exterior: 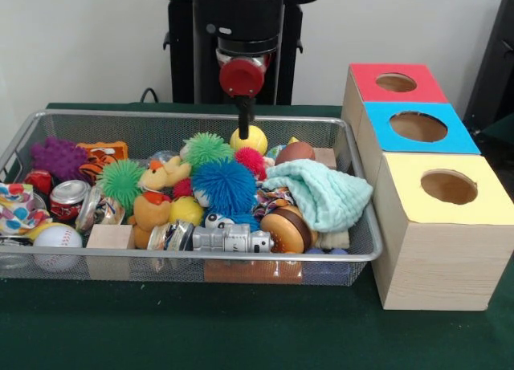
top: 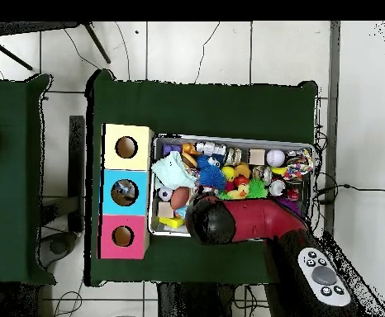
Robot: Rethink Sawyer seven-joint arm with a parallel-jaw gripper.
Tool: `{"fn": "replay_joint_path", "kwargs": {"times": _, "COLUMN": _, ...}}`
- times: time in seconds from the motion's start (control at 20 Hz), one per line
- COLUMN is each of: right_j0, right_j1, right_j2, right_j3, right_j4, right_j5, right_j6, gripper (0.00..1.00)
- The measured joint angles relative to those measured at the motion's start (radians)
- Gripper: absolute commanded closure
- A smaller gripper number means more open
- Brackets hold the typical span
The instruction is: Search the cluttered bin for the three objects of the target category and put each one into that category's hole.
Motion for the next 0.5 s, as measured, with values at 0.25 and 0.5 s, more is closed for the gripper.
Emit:
{"fn": "replay_joint_path", "kwargs": {"times": 0.25, "right_j0": 0.019, "right_j1": -0.004, "right_j2": -0.082, "right_j3": -0.047, "right_j4": -0.078, "right_j5": 0.067, "right_j6": 0.0, "gripper": 0.0}}
{"fn": "replay_joint_path", "kwargs": {"times": 0.5, "right_j0": -0.008, "right_j1": -0.014, "right_j2": -0.107, "right_j3": -0.071, "right_j4": -0.106, "right_j5": 0.077, "right_j6": 0.0, "gripper": 0.0}}
